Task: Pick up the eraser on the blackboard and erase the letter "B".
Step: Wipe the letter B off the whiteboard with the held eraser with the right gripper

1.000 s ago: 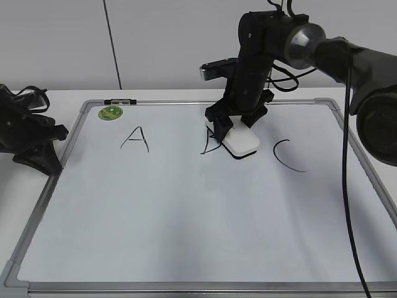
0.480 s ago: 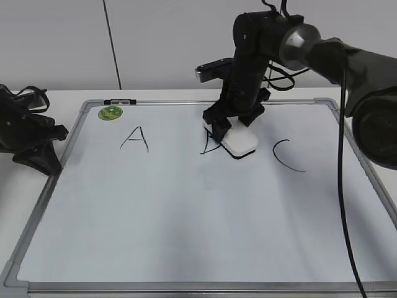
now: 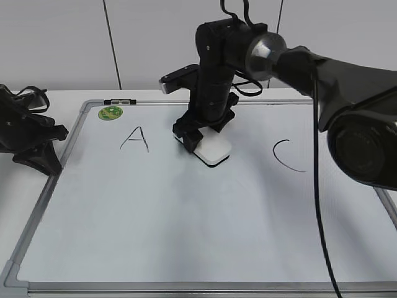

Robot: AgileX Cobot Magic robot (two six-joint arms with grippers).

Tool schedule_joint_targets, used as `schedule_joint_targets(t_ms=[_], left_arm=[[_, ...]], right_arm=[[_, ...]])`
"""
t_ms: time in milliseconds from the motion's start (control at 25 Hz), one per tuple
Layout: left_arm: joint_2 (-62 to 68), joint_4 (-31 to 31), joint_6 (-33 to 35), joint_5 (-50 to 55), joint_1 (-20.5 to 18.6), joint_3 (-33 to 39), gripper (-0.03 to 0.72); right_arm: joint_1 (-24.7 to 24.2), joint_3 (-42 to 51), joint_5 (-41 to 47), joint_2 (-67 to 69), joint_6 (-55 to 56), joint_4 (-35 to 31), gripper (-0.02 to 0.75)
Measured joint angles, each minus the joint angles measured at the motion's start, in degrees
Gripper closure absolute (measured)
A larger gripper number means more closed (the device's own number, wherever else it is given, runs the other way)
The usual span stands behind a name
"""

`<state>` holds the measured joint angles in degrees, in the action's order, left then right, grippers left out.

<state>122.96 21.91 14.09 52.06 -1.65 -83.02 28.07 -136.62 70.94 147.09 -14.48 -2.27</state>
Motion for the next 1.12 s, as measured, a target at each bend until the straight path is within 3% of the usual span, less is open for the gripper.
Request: schedule_joint_targets(t_ms=[440,1120], left_arm=[[0.0,-0.2,0.0,0.0,0.0,0.0,0.656],[0.0,-0.4,0.0,-0.2,0.0,0.0,0.656]], right_arm=[[1.3,-0.1,-0.2,0.1,-0.1,1.3,0.2],[-4.4,-0.1,-0.2,0.2,0.7,-1.1,0.2]])
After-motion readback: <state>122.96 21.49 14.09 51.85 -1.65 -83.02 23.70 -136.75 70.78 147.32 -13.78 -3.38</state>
